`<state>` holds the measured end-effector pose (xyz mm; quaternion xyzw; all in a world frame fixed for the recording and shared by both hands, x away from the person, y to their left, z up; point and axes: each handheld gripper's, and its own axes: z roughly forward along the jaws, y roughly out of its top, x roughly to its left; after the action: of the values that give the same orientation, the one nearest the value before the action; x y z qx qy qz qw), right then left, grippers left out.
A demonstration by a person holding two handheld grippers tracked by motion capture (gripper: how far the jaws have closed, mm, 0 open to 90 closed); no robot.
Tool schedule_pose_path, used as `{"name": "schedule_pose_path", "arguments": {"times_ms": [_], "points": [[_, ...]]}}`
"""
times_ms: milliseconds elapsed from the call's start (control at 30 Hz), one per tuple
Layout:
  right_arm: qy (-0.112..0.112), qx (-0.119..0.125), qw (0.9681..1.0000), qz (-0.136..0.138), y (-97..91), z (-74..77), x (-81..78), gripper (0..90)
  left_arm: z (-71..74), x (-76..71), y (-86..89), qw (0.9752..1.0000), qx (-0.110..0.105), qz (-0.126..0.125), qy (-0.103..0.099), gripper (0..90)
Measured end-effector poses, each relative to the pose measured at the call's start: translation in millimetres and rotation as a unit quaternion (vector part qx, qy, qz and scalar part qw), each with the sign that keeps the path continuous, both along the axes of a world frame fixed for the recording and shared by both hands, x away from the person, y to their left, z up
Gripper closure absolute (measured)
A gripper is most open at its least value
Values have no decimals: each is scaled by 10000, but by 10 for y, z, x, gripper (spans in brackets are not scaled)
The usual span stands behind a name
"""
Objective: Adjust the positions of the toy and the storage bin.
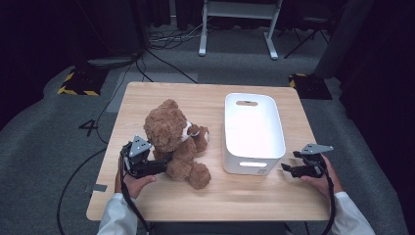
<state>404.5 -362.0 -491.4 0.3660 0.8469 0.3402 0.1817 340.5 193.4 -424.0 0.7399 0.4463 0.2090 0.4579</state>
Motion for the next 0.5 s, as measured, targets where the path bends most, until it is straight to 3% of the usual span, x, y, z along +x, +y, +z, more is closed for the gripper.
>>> {"name": "schedule_pose_path", "arguments": {"times_ms": [200, 500], "points": [[-19, -22, 10000, 23, 12, -1, -5, 215, -25, 98, -145, 9999, 107, -3, 35, 149], [-8, -34, 10000, 35, 22, -12, -5, 215, -86, 216, -228, 9999, 60, 71, 126, 102]]}}
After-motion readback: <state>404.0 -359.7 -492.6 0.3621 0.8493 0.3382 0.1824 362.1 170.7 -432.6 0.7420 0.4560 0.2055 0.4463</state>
